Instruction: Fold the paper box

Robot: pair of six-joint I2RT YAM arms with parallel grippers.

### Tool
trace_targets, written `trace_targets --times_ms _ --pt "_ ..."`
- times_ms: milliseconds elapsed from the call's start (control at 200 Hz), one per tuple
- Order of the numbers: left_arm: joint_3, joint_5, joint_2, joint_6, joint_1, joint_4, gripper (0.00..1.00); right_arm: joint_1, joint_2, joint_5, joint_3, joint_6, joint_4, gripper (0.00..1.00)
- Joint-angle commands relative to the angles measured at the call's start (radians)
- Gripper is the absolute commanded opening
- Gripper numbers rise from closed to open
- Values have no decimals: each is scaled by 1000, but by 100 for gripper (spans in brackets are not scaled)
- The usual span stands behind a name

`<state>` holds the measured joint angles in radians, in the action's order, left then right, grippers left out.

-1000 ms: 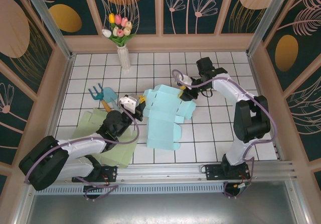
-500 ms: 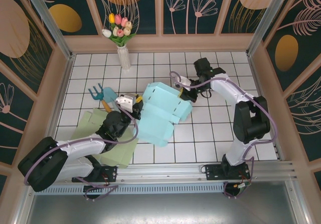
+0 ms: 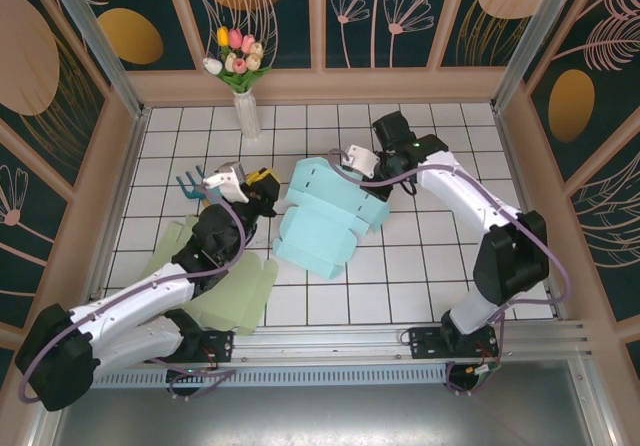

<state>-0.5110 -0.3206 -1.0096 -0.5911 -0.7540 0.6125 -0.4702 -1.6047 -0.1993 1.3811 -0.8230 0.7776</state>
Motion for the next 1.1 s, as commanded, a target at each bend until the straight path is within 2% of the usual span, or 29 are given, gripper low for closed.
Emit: trace_targets --times_ms 0,205,465,686,806,1006,1096 --pt "-44 132 -52 -155 -1 -66 25 10 50 -8 -26 22 -2 0" --pt "-125 101 -154 -182 -1 -72 24 8 78 -30 -83 -3 -58 0" --pt "-160 261 -275 -279 -1 46 21 20 101 -68 -108 -1 -102 0" --pt "-142 346 -368 -255 -3 159 21 34 109 -82 -137 1 -133 0" --pt "-150 314 -389 -223 -4 161 21 38 117 -99 -160 -5 -146 0" --pt "-185 146 -434 -80 -4 114 26 42 149 -136 -201 -23 -177 0" --pt "-186 139 -460 -52 -2 153 26 42 157 -146 -209 -26 -181 0"
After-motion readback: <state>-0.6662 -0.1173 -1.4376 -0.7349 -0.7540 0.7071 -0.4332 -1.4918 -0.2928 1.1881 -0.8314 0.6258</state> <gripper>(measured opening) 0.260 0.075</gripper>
